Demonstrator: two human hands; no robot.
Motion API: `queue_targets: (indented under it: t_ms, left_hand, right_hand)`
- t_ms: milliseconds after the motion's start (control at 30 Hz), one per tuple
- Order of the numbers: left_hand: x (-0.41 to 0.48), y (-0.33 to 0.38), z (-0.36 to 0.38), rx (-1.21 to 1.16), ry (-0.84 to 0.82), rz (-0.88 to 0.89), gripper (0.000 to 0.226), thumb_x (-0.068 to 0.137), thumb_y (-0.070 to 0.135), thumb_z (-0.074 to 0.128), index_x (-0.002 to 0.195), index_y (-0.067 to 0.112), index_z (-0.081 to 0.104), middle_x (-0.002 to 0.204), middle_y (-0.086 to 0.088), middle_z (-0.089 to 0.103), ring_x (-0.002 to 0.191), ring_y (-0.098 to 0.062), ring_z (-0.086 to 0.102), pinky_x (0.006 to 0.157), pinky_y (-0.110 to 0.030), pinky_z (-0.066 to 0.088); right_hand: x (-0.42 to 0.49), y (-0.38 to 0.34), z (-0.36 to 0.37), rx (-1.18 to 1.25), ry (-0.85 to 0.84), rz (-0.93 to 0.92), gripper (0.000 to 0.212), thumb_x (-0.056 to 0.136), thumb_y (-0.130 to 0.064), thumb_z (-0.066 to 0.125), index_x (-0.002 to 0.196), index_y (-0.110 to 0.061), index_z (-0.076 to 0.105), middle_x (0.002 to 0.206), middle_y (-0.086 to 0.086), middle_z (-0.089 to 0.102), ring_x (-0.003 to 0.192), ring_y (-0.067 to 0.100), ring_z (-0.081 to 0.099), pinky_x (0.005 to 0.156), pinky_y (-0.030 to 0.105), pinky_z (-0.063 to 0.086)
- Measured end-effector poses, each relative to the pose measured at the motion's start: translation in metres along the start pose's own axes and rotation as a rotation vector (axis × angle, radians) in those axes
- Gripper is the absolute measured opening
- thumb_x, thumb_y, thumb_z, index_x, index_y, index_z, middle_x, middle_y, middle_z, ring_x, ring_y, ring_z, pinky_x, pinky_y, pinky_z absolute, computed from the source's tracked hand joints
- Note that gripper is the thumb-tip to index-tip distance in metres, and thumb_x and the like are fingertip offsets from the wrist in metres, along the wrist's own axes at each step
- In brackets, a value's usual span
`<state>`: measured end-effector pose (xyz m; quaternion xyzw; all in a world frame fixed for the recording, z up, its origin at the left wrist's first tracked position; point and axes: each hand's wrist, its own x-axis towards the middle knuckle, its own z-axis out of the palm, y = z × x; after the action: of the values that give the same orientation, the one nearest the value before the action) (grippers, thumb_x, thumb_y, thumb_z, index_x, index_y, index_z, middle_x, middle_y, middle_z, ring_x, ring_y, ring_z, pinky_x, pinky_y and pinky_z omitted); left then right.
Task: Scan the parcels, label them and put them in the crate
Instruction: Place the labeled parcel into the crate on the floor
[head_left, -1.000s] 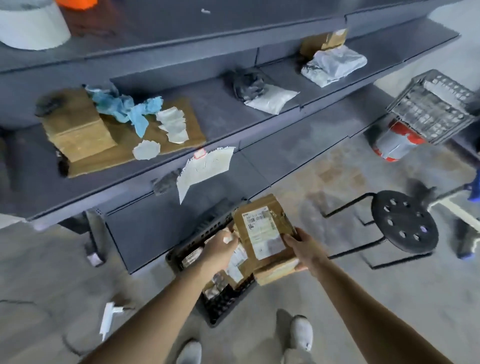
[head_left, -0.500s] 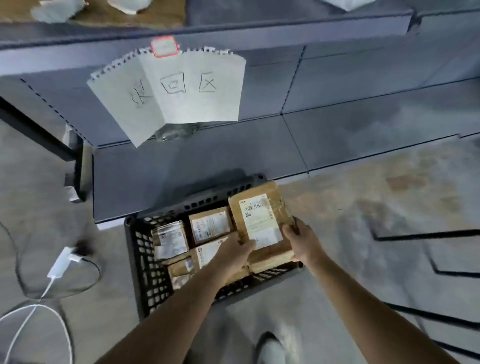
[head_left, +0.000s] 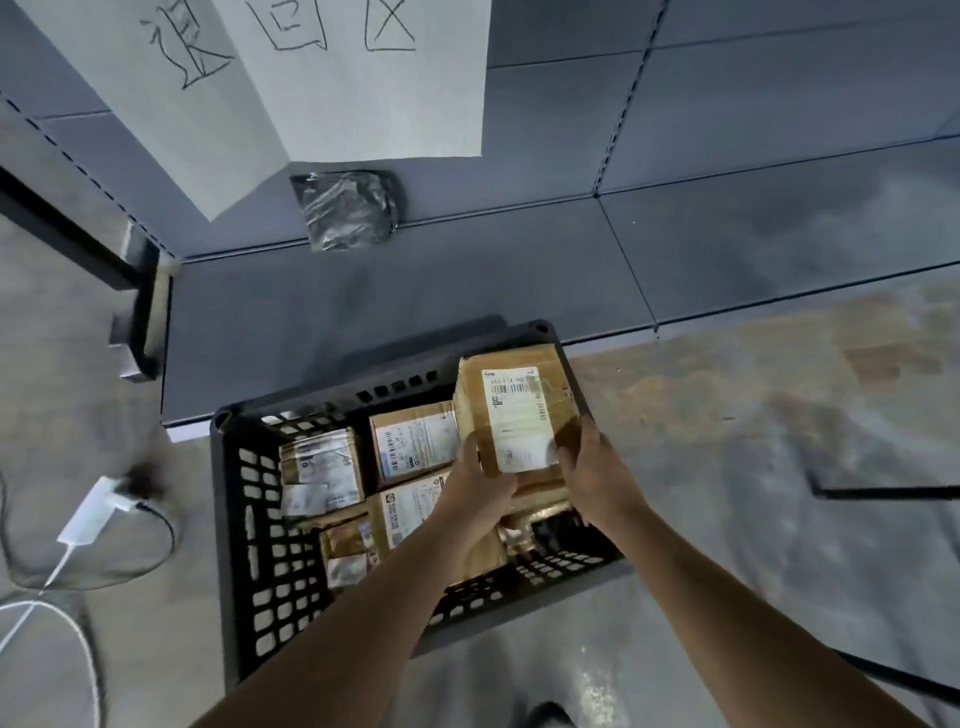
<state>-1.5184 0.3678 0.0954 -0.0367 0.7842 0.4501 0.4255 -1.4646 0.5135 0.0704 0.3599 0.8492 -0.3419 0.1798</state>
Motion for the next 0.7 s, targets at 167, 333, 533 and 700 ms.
queue_targets:
  t_ms: [167, 333, 533, 700]
  left_hand:
    - [-0.009, 0.011, -0.008, 0.098, -0.011, 0.0, 0.078, 0.09, 0.014, 0.059, 0.153, 0.022, 0.014, 0.148, -0.009, 0.039, 0.101, -0.013, 0.058, 0.065, -0.016, 0.051]
    - [-0.062, 0.054, -0.048, 0.258, 0.018, 0.064, 0.075, 0.09, 0.017, 0.058, 0.152, 0.025, 0.018, 0.15, -0.008, 0.036, 0.117, -0.017, 0.053, 0.082, -0.021, 0.048]
    - [-0.197, 0.127, -0.14, 0.575, 0.189, 0.192, 0.08, 0.091, 0.027, 0.059, 0.154, 0.027, 0.009, 0.158, -0.007, 0.021, 0.144, -0.031, 0.023, 0.113, -0.046, 0.031]
    - [-0.321, 0.157, -0.236, 0.668, 0.424, 0.189, 0.078, 0.089, 0.027, 0.06, 0.153, 0.019, 0.015, 0.15, -0.011, 0.03, 0.137, -0.031, 0.029, 0.108, -0.045, 0.035]
  right_hand:
    - [-0.019, -0.01, -0.009, -0.178, 0.057, -0.093, 0.061, 0.101, -0.038, 0.043, 0.154, -0.019, 0.018, 0.141, 0.01, 0.041, 0.126, 0.028, 0.047, 0.102, 0.045, 0.046]
    - [-0.065, -0.05, -0.061, -0.151, 0.039, -0.112, 0.059, 0.101, -0.039, 0.045, 0.152, -0.018, 0.024, 0.144, 0.008, 0.041, 0.127, 0.027, 0.048, 0.101, 0.044, 0.046]
    - [-0.164, -0.16, -0.148, -0.151, 0.042, -0.256, 0.064, 0.1, -0.046, 0.044, 0.154, -0.02, 0.021, 0.154, 0.008, 0.033, 0.137, 0.028, 0.041, 0.109, 0.046, 0.039]
    - [-0.26, -0.266, -0.194, -0.176, 0.016, -0.471, 0.068, 0.099, -0.047, 0.047, 0.155, -0.021, 0.019, 0.158, 0.006, 0.028, 0.142, 0.026, 0.033, 0.112, 0.048, 0.035]
